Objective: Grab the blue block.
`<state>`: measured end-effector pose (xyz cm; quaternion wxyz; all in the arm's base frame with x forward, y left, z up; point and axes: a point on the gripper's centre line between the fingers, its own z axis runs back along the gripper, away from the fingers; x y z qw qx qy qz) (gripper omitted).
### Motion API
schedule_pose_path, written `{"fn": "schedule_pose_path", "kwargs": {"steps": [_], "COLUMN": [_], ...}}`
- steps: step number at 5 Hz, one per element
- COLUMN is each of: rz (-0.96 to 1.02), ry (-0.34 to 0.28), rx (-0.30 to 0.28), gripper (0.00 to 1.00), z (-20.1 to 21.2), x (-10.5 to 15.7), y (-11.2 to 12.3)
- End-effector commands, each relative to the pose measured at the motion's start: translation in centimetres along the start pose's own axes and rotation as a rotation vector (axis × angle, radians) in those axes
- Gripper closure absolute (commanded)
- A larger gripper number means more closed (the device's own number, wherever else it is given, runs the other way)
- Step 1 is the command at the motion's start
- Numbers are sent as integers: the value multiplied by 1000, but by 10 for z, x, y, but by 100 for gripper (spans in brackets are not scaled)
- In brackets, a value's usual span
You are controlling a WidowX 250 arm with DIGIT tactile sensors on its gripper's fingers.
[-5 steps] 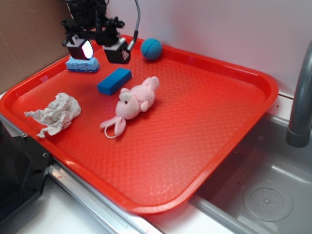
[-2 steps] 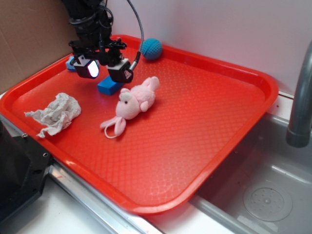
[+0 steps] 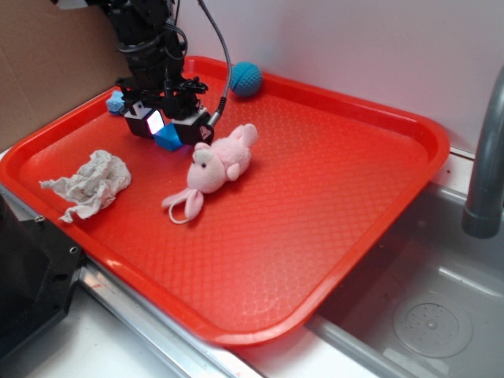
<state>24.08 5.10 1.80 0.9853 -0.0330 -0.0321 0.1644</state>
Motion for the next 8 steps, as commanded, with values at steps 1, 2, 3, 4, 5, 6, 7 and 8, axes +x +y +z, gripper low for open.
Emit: {"fn": "schedule_pose_path", "kwargs": {"steps": [1, 2, 3, 4, 5, 6, 7, 8], "rz": [-99, -151, -161, -160, -148, -151, -85, -115], "ry": [-2, -6, -40, -77, -94, -74, -92, -82], "rx": [25, 39, 30, 41, 38, -23, -44, -50], "gripper": [100, 100, 100, 100, 100, 100, 100, 100], "z": [7, 30, 73, 103, 143, 167, 177, 169], "x": [5, 6, 6, 1, -18, -32, -48, -44], "y": [-4, -9, -21, -37, -58, -65, -69, -66]}}
